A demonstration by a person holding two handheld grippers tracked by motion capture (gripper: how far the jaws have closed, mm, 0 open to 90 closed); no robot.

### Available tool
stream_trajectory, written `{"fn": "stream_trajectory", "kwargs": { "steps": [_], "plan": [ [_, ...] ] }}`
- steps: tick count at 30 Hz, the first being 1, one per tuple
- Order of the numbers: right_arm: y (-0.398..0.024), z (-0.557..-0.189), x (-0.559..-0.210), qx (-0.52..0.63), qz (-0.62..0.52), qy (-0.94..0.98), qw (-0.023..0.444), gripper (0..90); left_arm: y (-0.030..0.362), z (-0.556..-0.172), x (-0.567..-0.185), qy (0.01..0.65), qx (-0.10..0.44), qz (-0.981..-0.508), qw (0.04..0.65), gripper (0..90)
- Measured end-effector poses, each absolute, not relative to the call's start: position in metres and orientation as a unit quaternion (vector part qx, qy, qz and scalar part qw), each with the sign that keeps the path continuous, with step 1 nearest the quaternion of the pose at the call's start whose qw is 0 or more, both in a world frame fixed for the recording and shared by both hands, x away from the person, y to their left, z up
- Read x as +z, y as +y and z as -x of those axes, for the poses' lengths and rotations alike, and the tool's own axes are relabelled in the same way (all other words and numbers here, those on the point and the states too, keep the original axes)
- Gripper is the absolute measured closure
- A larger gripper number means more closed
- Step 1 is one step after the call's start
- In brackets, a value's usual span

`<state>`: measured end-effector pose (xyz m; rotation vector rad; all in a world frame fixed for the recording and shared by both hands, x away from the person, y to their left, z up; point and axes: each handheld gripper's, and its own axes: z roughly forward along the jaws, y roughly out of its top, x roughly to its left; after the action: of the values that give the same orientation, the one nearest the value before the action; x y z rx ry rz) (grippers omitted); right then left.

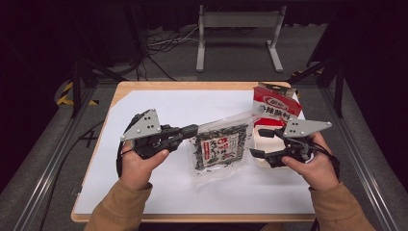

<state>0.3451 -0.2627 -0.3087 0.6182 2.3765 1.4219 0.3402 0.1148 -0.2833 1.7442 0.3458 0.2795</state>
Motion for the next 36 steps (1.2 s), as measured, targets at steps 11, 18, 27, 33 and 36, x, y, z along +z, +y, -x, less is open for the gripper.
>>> {"fn": "stream_trajectory", "kwargs": {
  "steps": [11, 18, 27, 33, 36],
  "plan": [
    [-0.237, -0.361, -0.306, 0.509, -0.167, 0.835, 0.125, 28.0, 0.115, -0.341, -0.286, 0.145, 0.116, -0.759, 0.624, 89.2],
    [-0.232, -0.360, -0.305, 0.505, -0.153, 0.841, 0.115, 35.8, 0.120, -0.345, -0.288, 0.150, 0.124, -0.750, 0.631, 89.2],
    [-0.224, -0.350, -0.300, 0.494, -0.110, 0.858, 0.087, 59.0, 0.115, -0.347, -0.293, 0.151, 0.116, -0.747, 0.638, 89.1],
    [-0.221, -0.350, -0.296, 0.483, -0.099, 0.866, 0.087, 75.8, 0.118, -0.347, -0.293, 0.152, 0.112, -0.741, 0.645, 88.8],
    [-0.220, -0.348, -0.293, 0.480, -0.107, 0.867, 0.079, 76.2, 0.120, -0.347, -0.293, 0.155, 0.100, -0.734, 0.654, 86.2]
  ]
}}
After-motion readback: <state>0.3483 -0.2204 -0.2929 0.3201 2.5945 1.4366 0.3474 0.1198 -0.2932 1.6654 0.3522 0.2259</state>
